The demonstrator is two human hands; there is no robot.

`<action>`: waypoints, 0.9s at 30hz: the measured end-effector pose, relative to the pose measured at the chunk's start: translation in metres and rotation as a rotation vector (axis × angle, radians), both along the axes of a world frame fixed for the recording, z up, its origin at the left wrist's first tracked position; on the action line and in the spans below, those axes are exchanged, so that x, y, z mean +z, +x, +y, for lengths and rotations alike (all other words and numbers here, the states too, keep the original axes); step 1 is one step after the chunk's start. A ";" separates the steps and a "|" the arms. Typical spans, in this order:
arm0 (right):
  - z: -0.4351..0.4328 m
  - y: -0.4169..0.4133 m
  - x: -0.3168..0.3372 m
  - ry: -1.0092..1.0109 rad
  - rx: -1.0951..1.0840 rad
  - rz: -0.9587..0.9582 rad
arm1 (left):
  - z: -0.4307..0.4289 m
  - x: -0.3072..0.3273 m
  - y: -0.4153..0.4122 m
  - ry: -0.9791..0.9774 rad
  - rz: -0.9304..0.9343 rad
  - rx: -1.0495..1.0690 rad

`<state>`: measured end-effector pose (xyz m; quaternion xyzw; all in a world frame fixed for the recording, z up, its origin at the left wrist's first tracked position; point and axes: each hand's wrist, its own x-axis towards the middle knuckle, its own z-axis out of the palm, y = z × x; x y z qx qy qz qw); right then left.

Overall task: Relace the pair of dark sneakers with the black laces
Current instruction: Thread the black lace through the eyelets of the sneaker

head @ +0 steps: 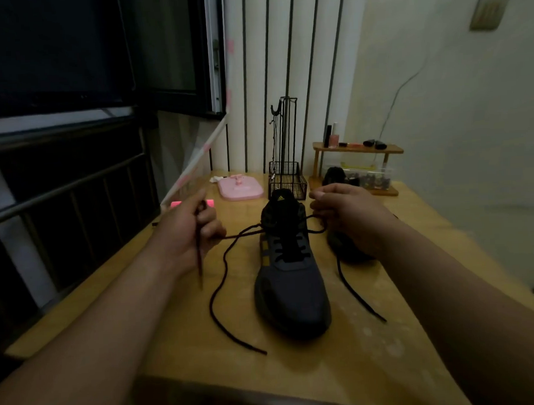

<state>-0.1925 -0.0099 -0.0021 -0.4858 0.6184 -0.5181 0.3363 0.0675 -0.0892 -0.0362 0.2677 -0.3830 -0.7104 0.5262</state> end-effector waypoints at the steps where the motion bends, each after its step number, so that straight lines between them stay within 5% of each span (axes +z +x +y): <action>1: 0.000 0.002 -0.001 -0.011 -0.021 0.036 | 0.001 0.000 0.000 -0.091 -0.153 0.013; 3: -0.001 0.008 0.000 -0.044 -0.035 0.106 | -0.002 0.003 0.003 -0.208 -0.269 0.073; 11: -0.014 0.050 0.030 -0.154 0.100 0.246 | -0.024 0.036 0.023 -0.202 -0.042 0.392; 19: -0.056 0.105 0.068 0.210 0.571 0.547 | -0.022 0.048 0.023 -0.109 0.055 0.330; 27: -0.044 0.114 0.103 0.263 0.642 0.669 | -0.008 0.057 0.030 -0.071 0.146 0.255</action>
